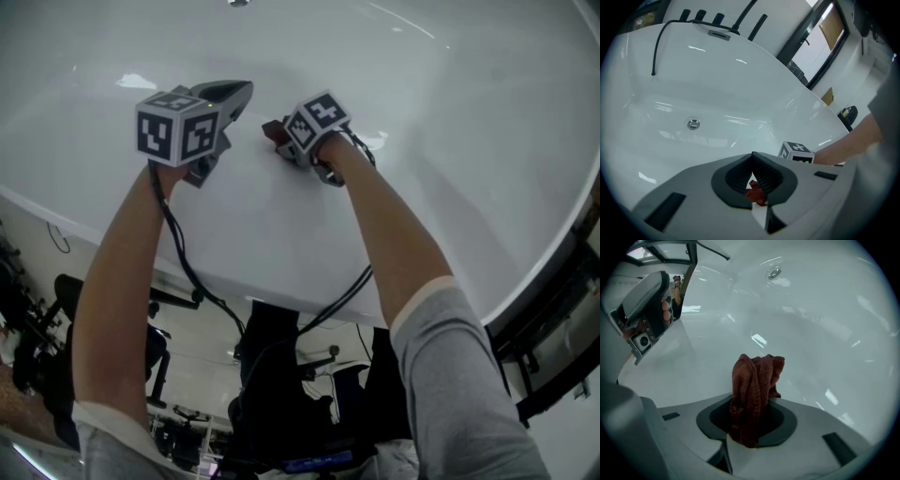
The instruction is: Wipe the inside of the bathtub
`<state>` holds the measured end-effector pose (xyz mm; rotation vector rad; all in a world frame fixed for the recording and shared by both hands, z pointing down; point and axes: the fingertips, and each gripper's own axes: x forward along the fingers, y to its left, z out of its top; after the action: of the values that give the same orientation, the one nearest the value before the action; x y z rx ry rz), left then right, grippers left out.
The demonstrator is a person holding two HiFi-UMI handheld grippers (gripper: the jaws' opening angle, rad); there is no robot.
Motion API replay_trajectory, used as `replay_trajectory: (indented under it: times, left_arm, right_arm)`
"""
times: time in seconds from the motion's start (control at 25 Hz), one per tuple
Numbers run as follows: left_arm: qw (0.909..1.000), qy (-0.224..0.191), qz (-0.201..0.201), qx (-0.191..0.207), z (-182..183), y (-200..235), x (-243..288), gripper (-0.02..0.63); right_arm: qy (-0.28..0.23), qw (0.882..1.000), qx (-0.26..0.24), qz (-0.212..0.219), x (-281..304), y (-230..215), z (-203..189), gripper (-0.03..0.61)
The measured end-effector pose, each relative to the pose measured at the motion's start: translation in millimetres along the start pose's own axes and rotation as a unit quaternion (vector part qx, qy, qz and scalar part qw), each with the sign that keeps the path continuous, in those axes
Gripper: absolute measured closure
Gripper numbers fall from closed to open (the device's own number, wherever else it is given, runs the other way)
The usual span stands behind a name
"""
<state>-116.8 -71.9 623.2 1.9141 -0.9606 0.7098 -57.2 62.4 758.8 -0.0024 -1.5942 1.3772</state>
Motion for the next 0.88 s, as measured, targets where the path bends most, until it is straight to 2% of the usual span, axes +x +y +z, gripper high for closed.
replay_trajectory:
  times: [0.16, 0.32, 0.4, 0.48, 0.72, 0.8, 0.88]
  left_arm:
    - [1.0000, -0.009, -0.001, -0.001, 7.0, -9.8, -11.1, 0.606]
    - [0.9998, -0.018, -0.002, 0.003, 12.0, -20.3, -23.0, 0.606]
    - [0.9997, -0.025, -0.002, 0.002, 15.1, -23.8, -29.1, 0.606]
    - [0.9995, -0.031, -0.004, -0.001, 17.8, -28.0, -36.1, 0.606]
    - [0.9987, -0.048, 0.003, -0.015, 14.4, -33.8, -63.6, 0.606]
    - [0.9986, -0.050, 0.003, -0.017, 14.4, -37.2, -72.8, 0.606]
    - [0.9984, -0.053, 0.003, -0.021, 15.9, -39.4, -80.5, 0.606]
  right_arm:
    - [0.021, 0.999, 0.013, -0.025, -16.5, -19.7, -29.3, 0.459]
    - [0.067, 0.994, 0.025, -0.084, -38.0, -50.2, -73.1, 0.459]
    - [0.063, 0.993, 0.035, -0.097, -40.6, -52.0, -77.1, 0.459]
    - [0.046, 0.995, 0.036, -0.086, -39.2, -40.9, -67.8, 0.462]
    - [-0.014, 0.999, 0.000, 0.031, -26.4, 54.0, -4.2, 0.462]
    - [-0.013, 0.999, -0.024, 0.036, -25.6, 72.6, 3.3, 0.462]
    - [-0.005, 0.999, -0.036, 0.023, -27.6, 73.3, -2.6, 0.460]
